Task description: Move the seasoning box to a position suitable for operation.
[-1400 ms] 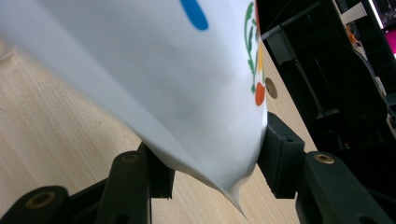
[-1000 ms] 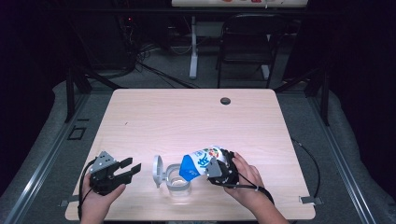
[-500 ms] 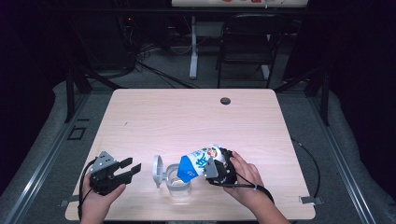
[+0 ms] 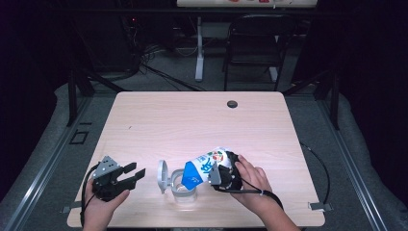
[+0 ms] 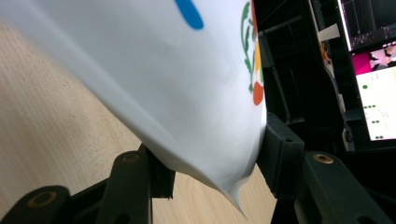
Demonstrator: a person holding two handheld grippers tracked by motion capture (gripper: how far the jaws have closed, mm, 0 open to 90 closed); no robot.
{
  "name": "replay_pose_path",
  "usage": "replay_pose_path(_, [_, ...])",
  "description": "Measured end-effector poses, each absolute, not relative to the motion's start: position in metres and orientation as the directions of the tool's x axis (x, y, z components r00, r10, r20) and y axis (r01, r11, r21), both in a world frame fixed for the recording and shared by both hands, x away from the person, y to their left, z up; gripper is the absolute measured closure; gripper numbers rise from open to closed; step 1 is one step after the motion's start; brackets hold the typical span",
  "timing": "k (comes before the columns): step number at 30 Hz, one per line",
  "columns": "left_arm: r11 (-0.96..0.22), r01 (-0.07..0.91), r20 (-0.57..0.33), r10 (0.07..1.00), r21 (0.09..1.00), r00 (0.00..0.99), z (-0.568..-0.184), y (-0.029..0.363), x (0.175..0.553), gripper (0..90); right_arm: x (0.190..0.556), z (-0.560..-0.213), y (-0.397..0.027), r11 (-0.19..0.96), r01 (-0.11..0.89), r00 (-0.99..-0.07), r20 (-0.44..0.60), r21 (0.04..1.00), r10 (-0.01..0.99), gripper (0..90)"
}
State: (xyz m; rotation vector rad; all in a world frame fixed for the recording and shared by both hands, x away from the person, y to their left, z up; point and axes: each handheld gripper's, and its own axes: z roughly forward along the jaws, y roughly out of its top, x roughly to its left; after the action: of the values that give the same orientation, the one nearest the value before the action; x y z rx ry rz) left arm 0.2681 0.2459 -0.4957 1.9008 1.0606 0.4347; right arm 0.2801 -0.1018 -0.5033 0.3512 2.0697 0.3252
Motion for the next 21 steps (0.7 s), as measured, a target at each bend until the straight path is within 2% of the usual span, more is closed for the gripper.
replay_pose_path(21, [-0.234,0.5,-0.114,0.813,0.834,0.57,-0.4955,0.2459,0.2682,54.4,0.2799,-0.5029,-0.0961,0.956,0.072,-0.447,-0.848,0.283,0.285,54.1])
